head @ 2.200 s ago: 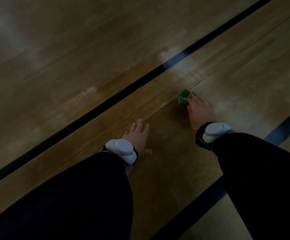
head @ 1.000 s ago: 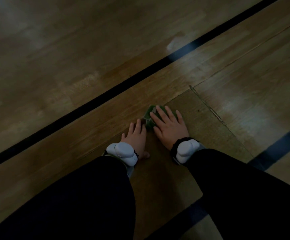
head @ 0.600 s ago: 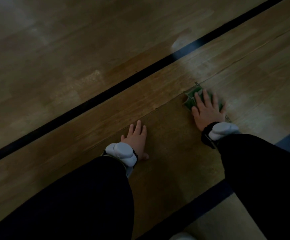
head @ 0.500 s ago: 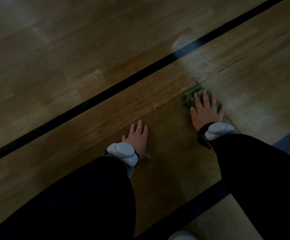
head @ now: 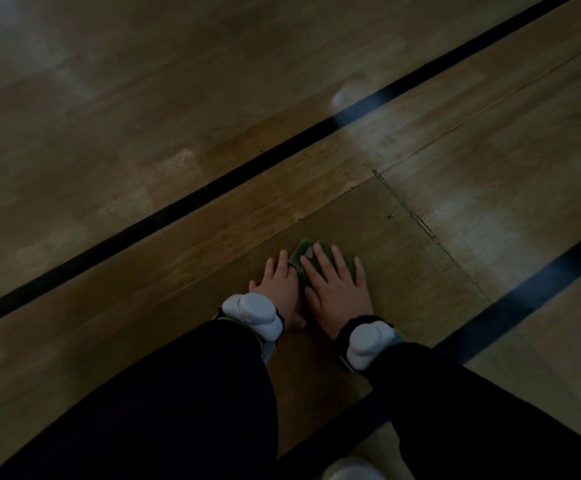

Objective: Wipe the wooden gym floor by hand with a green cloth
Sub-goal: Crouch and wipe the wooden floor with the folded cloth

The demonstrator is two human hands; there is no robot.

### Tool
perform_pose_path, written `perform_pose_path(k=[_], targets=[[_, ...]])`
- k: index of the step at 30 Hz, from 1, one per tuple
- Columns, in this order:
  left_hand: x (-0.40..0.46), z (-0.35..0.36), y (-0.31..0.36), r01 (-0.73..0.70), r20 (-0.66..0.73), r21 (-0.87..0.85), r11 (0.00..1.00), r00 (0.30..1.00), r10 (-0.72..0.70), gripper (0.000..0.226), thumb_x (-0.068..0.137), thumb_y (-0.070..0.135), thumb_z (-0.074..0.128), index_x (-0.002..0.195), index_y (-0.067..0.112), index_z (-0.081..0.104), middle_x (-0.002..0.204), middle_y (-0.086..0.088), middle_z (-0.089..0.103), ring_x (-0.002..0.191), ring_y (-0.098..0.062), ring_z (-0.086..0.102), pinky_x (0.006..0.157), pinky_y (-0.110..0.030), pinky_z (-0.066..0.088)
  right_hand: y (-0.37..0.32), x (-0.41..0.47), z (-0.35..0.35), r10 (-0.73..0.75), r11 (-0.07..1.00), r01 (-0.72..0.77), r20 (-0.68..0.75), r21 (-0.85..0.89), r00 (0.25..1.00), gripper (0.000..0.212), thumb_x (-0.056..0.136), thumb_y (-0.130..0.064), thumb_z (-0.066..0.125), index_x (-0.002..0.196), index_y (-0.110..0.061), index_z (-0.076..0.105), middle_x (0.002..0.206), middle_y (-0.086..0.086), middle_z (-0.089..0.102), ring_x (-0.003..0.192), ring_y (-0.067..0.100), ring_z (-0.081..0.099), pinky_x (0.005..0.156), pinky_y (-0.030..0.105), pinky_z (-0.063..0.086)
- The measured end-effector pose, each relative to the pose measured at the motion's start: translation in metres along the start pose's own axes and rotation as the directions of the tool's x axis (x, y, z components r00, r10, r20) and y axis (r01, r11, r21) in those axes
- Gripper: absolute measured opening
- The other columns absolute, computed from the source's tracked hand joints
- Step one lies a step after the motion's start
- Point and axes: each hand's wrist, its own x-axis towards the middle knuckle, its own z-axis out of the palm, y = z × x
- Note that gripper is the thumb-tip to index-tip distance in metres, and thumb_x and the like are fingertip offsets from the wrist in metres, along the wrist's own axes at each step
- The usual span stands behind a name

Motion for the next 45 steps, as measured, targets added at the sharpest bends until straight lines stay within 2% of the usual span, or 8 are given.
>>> perform_pose_path(k=[11,17,23,27,32,37,41,45], targets=[[-0.001,0.005,0.019,-0.06,0.007,-0.003,0.998,0.998,0.06,0.103,0.083,0.03,0.07,0.152,0.015,-0.004,0.158,-0.004,-0.019,0.147,-0.028,-0.008,0.117,-0.053,0.017,0.102,-0.016,-0.005,0.382,0.924,-0.38,-0.137,0.04,0.914,0.053,0.1,-0.047,0.015,0.151,-0.038,0.005,0.16,-0.009,-0.004,0.147,0.02,-0.006,0.118,0.05,-0.003],[-0.005,0.008,0.017,-0.08,0.001,-0.006,0.997,0.997,0.08,0.103,0.082,0.029,0.07,0.152,0.014,-0.004,0.158,-0.004,-0.019,0.147,-0.028,-0.009,0.118,-0.052,0.016,0.092,-0.013,-0.004,0.448,0.894,-0.444,-0.132,0.063,0.884,0.054,0.1,-0.046,0.016,0.151,-0.036,0.005,0.16,-0.006,-0.006,0.147,0.022,-0.009,0.118,0.052,-0.002],[-0.003,0.014,0.018,-0.055,-0.01,-0.014,0.998,0.998,0.055,0.104,0.081,0.03,0.071,0.152,0.016,-0.004,0.158,-0.003,-0.019,0.146,-0.029,-0.01,0.117,-0.054,0.014,0.05,-0.031,0.004,0.257,0.966,-0.257,-0.019,0.018,0.966,0.056,0.099,-0.047,0.019,0.151,-0.036,-0.001,0.16,-0.004,-0.013,0.147,0.025,-0.01,0.115,0.052,-0.005],[0.0,0.017,0.023,-0.046,-0.018,-0.017,0.999,0.999,0.046,0.105,0.081,0.031,0.072,0.152,0.017,-0.004,0.158,-0.003,-0.02,0.146,-0.031,-0.011,0.117,-0.057,0.014,0.029,-0.04,0.015,0.177,0.984,-0.177,-0.014,0.001,0.984,0.058,0.091,-0.048,0.019,0.145,-0.034,0.034,0.158,0.0,0.022,0.144,0.03,0.023,0.111,0.057,0.019],[-0.002,0.015,0.016,-0.054,-0.01,-0.017,0.998,0.998,0.054,0.105,0.081,0.03,0.072,0.152,0.017,-0.004,0.158,-0.003,-0.02,0.146,-0.029,-0.011,0.118,-0.054,0.013,0.048,-0.037,0.016,0.105,0.994,-0.106,-0.039,-0.019,0.994,0.07,0.081,-0.054,-0.009,0.149,-0.042,0.0,0.157,-0.012,-0.013,0.147,0.021,-0.007,0.113,0.046,-0.011],[-0.006,0.01,0.0,-0.031,-0.011,-0.009,0.999,0.999,0.03,0.104,0.082,0.03,0.07,0.152,0.016,-0.004,0.158,-0.005,-0.02,0.146,-0.029,-0.01,0.119,-0.05,0.012,0.076,-0.024,0.007,0.294,0.956,-0.294,-0.061,0.012,0.954,0.054,0.098,-0.051,0.013,0.149,-0.041,-0.004,0.158,-0.009,-0.014,0.147,0.021,-0.011,0.114,0.049,-0.011],[-0.009,0.009,-0.01,-0.002,-0.021,-0.023,1.0,1.0,0.001,0.104,0.082,0.029,0.071,0.152,0.017,-0.004,0.158,-0.004,-0.02,0.146,-0.029,-0.01,0.119,-0.051,0.013,0.113,-0.019,-0.006,0.487,0.874,-0.483,-0.108,0.06,0.867,0.054,0.1,-0.048,0.015,0.151,-0.037,0.002,0.16,-0.008,-0.007,0.147,0.022,-0.007,0.118,0.051,-0.001],[-0.012,0.013,-0.011,-0.008,-0.025,-0.023,1.0,1.0,0.008,0.104,0.082,0.03,0.071,0.152,0.017,-0.005,0.158,-0.005,-0.02,0.146,-0.029,-0.01,0.119,-0.051,0.013,0.126,-0.028,-0.009,0.531,0.847,-0.518,-0.124,0.119,0.839,0.053,0.101,-0.044,0.018,0.152,-0.033,0.007,0.161,-0.005,-0.003,0.147,0.021,-0.006,0.118,0.05,0.0]])
